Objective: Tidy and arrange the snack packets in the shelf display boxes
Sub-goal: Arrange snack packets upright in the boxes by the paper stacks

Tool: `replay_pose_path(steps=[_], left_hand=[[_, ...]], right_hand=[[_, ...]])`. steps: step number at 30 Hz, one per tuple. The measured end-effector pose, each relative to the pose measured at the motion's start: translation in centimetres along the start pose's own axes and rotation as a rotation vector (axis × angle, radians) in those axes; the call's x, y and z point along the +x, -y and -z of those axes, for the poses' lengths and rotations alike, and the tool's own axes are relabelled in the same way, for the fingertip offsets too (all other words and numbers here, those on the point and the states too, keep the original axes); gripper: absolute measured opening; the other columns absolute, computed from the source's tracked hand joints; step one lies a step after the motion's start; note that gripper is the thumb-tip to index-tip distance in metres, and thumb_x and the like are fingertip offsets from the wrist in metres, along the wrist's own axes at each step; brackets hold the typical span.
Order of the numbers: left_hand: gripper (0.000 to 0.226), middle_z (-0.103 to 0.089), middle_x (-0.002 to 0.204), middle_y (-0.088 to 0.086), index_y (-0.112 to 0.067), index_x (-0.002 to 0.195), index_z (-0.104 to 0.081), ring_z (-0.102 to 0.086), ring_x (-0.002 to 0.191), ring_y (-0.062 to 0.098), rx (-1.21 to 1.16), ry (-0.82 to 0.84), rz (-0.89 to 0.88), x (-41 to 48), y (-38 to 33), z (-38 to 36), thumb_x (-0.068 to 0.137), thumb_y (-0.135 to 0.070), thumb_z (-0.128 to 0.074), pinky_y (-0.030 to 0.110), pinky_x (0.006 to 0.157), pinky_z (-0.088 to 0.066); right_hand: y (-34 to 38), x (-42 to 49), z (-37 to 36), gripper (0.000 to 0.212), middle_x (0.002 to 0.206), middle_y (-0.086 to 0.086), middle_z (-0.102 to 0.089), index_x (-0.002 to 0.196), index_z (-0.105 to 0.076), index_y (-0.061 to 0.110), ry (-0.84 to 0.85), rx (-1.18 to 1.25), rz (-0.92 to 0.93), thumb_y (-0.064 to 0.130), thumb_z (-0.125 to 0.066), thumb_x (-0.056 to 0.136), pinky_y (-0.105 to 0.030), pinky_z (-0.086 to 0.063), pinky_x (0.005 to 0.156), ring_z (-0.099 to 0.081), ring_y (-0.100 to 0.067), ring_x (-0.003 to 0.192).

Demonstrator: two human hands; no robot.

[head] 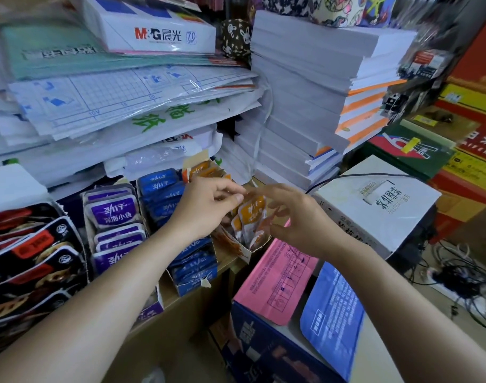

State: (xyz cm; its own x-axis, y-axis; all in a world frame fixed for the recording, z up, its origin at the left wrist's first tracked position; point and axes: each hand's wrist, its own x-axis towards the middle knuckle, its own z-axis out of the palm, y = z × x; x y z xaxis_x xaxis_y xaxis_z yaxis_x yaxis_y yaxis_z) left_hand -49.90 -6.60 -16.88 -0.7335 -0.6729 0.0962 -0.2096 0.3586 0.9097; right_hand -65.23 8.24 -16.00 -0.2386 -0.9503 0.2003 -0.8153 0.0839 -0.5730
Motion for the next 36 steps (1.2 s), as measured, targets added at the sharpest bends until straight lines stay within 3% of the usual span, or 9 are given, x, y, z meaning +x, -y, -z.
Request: replay_pose_path(steps=[6,10,13,15,18,21,27,32,36], left_hand=[[0.029,-0.079,0.092,-0.001,-0.021,0.118,-0.070,-0.076,0.082,0.018,-0.139,0.241,0.109,-0.4,-1.5,1.1,0.103,-0.006,-0.049,0.023,0.060,-0.056],[0.028,-0.079,0.093,-0.001,-0.023,0.119,-0.069,-0.076,0.081,0.016,-0.086,0.112,0.079,0.0,-1.5,2.6,0.099,-0.007,-0.056,0.034,0.071,-0.062],[0.023,-0.074,0.086,-0.014,-0.029,0.112,-0.074,-0.069,0.077,0.003,0.286,-0.141,-0.115,0.1,-0.6,3.7,0.096,-0.017,-0.062,0.029,0.072,-0.057],[0.018,-0.069,0.082,-0.021,-0.038,0.107,-0.074,-0.062,0.085,0.003,0.554,-0.165,-0.162,-0.3,-0.5,3.8,0.093,-0.031,-0.066,0.028,0.069,-0.051],[0.031,-0.068,0.099,-0.018,-0.041,0.118,-0.069,-0.054,0.107,0.012,0.914,-0.073,-0.159,-0.9,-0.7,2.8,0.091,-0.054,-0.062,0.033,0.071,-0.046],[0.045,-0.069,0.110,-0.004,-0.032,0.124,-0.068,-0.055,0.113,0.020,1.108,-0.050,-0.145,-1.1,-0.6,1.6,0.091,-0.062,-0.059,0.035,0.079,-0.047],[0.045,-0.071,0.099,-0.021,-0.035,0.128,-0.066,-0.054,0.109,0.012,0.692,-0.017,-0.096,-0.8,-0.6,1.2,0.085,-0.045,-0.076,0.032,0.087,-0.047],[0.038,-0.066,0.104,-0.021,-0.035,0.119,-0.072,-0.061,0.099,0.001,0.497,0.271,-0.106,-1.3,-0.6,1.4,0.087,-0.014,-0.067,0.028,0.087,-0.050],[0.048,-0.074,0.108,-0.013,-0.027,0.120,-0.073,-0.070,0.099,0.002,0.239,0.366,-0.030,-1.2,-0.8,2.3,0.091,0.005,-0.055,0.028,0.094,-0.056]], right_hand=[[-0.4,-0.6,0.4,0.066,0.114,0.009,-0.047,0.131,-0.059,0.040,-0.003,-0.102,0.059,0.016,-0.086,0.076,-0.013,-0.045,0.088,-0.052,-0.006,0.103],[-0.4,-0.7,0.4,0.045,0.122,0.014,-0.053,0.111,-0.062,0.034,0.021,-0.171,0.081,0.018,-0.085,0.076,-0.024,-0.044,0.091,-0.051,-0.010,0.113],[-0.2,-0.9,0.5,0.035,0.096,0.024,-0.059,0.105,-0.062,0.028,0.022,-0.125,0.034,0.016,-0.083,0.079,-0.008,-0.041,0.076,-0.055,0.007,0.096],[-0.3,-0.9,0.5,0.034,0.091,0.026,-0.059,0.103,-0.062,0.027,0.018,-0.094,0.014,0.014,-0.082,0.079,-0.003,-0.040,0.075,-0.054,0.012,0.095],[-0.5,-0.8,0.4,0.036,0.093,0.020,-0.065,0.103,-0.061,0.029,0.029,-0.054,-0.007,0.015,-0.083,0.079,-0.010,-0.048,0.075,-0.061,0.005,0.091],[-0.7,-0.7,0.2,0.036,0.095,0.016,-0.069,0.102,-0.062,0.030,0.036,-0.026,-0.009,0.014,-0.084,0.079,-0.026,-0.056,0.079,-0.067,-0.002,0.090],[-1.0,-0.6,0.1,0.044,0.112,0.014,-0.061,0.111,-0.060,0.030,0.007,-0.034,0.035,0.014,-0.084,0.078,-0.032,-0.055,0.078,-0.066,-0.005,0.089],[-0.8,-0.9,0.2,0.088,0.146,0.018,-0.038,0.148,-0.037,0.046,0.065,-0.175,0.127,0.018,-0.082,0.079,-0.032,-0.054,0.094,-0.053,-0.007,0.123],[-0.8,-1.3,0.2,0.072,0.132,0.010,-0.041,0.141,-0.048,0.045,0.082,-0.249,0.139,0.022,-0.080,0.081,-0.035,-0.052,0.091,-0.049,-0.012,0.116]])
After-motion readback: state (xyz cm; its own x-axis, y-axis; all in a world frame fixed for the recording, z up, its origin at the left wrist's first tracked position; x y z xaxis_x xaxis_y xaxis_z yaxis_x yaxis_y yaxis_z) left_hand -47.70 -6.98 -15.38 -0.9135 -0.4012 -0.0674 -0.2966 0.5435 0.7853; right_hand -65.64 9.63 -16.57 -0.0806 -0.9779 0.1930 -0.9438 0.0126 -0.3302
